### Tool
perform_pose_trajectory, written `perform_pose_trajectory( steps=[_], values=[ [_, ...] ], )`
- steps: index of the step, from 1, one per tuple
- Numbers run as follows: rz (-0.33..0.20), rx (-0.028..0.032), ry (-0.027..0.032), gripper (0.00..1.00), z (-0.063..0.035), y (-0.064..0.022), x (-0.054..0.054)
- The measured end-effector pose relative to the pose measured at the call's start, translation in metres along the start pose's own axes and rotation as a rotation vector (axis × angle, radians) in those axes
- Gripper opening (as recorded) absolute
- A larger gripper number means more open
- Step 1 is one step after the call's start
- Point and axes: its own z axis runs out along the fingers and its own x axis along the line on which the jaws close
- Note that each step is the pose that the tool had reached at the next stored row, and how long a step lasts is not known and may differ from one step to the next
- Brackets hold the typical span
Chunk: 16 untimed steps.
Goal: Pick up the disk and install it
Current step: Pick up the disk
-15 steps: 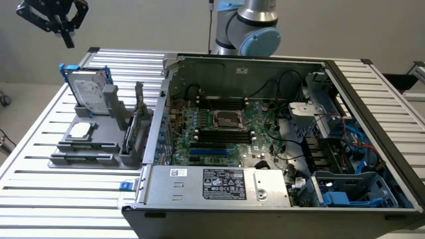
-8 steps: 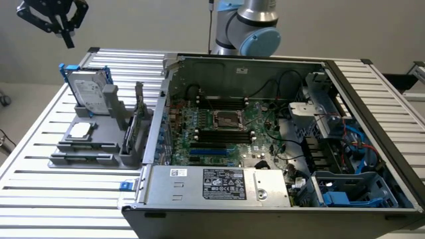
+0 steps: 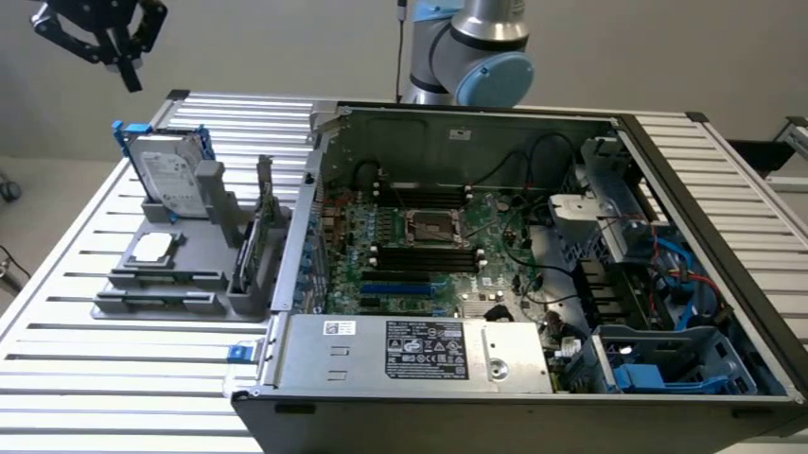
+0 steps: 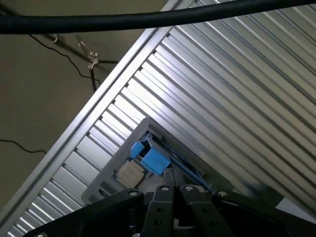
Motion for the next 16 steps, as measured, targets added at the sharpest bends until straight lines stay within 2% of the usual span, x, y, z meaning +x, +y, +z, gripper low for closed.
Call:
perform_pose_trajectory(
  steps=[16],
  values=[
    [-0.290,0.0056,0.0085,0.11,0.0006,0.0000,0.0000]
  ],
)
